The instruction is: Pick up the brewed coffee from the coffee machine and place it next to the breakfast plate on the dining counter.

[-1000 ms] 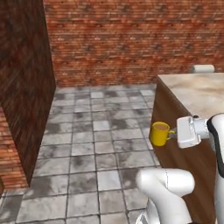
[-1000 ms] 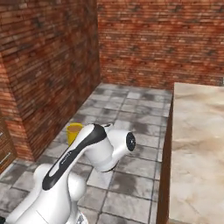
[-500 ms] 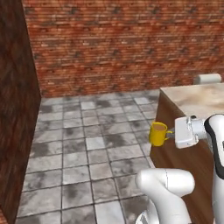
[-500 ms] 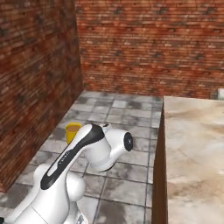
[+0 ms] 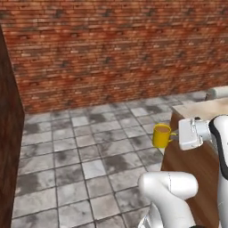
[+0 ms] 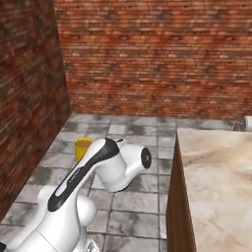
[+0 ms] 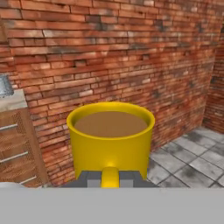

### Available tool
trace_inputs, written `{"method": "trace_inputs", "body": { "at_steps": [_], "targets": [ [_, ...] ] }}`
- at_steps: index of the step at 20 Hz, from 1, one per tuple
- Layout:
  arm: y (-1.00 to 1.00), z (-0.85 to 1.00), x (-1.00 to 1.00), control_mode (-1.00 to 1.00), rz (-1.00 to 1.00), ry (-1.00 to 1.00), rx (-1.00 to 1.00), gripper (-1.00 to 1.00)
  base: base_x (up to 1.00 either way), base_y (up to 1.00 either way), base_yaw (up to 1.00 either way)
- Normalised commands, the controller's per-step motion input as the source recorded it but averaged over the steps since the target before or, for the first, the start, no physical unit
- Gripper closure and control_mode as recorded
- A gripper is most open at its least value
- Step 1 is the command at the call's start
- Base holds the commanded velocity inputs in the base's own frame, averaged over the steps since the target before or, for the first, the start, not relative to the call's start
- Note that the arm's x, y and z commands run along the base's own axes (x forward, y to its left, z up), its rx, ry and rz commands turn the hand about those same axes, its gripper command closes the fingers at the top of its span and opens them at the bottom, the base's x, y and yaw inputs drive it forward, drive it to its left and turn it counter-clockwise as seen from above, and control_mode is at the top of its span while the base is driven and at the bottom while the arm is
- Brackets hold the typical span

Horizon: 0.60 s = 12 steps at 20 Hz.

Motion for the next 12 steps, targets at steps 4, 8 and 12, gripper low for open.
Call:
{"method": "trace_inputs", "body": {
  "at_steps": [4,8,12],
  "targets": [
    [0.0,0.0,0.0,1.0,0.0,0.0,0.0,1.0,1.0,0.3,-0.25],
    [0.0,0.0,0.0,1.0,0.0,0.0,0.0,1.0,1.0,0.3,-0.29],
    [0.0,0.0,0.0,1.0,0.0,0.0,0.0,1.0,1.0,0.37,-0.35]
  ]
}}
